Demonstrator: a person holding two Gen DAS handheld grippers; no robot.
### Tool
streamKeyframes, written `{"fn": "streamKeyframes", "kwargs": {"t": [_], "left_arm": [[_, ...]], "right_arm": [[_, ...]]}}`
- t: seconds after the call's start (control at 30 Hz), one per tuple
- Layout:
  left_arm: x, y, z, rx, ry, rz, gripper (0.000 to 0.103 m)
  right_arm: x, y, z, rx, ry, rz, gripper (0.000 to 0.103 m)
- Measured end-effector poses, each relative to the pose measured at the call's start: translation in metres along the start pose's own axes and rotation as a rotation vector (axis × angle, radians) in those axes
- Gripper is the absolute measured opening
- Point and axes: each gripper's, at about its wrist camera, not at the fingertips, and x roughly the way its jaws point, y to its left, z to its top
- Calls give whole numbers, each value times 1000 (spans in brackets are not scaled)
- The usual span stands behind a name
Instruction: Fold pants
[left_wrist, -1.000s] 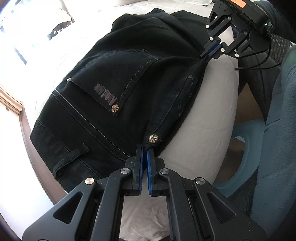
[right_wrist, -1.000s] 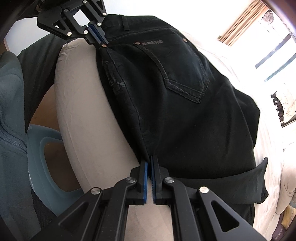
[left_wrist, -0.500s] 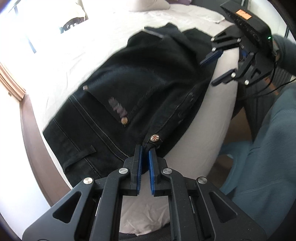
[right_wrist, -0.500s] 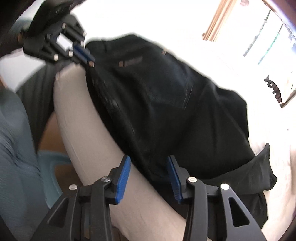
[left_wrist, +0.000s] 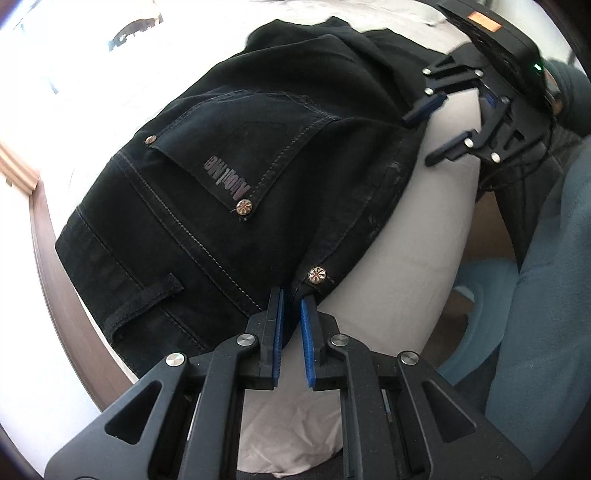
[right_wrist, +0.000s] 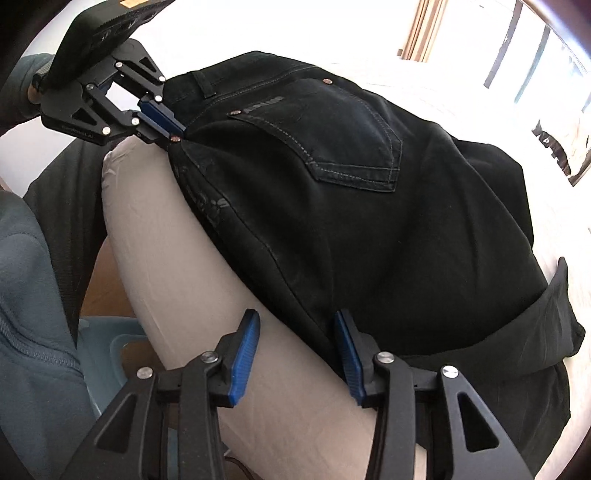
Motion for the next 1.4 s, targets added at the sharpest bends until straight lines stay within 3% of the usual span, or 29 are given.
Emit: {"fn": "streamKeyframes", "kwargs": {"t": [0.1,0.23,0.43,0.57,0.67,0.77,0.83,0.9,0.97,1.03,1.1,1.17,1.23,1.27,1.4], "left_arm": [[-5,1,2,24,20,11,13],[-12,12,-4,8,52,28,54],[-43,28,-10,-63,44,12,55],[-68,23,16,-113,-97,-23,55],[-56,10,43,-105,-140,-30,55],[-16,2,73,-123,-121,-26,55],[24,8,82,-172,-41,-45,55],[46,16,80,-213,-32,-59,55],[42,24,81,-251,-48,-94,55],[33,24,84,-244,-44,-47,55],[14,22,92,-236,-96,-27,55],[3,23,101,-246,-145,-32,56],[21,23,108,-251,-85,17,67],[41,25,107,-257,-17,35,70],[46,30,105,-325,-18,22,75]], "right_arm": [[2,0,2,-1,6,3,47],[6,1,2,5,12,1,49],[-17,-4,13,15,-13,24,49],[-37,-15,31,80,-121,77,49],[-29,-28,42,158,-155,95,49],[1,-45,36,255,-109,77,49],[26,-56,27,326,-42,83,51],[22,-58,26,352,-74,89,54],[15,-57,26,342,-69,76,54],[3,-63,25,373,-106,81,55],[-8,-75,24,427,-179,115,65],[-4,-87,20,480,-194,123,74],[17,-93,12,508,-118,105,76],[25,-93,8,506,-100,103,76],[1,-98,4,502,-141,95,76]]}}
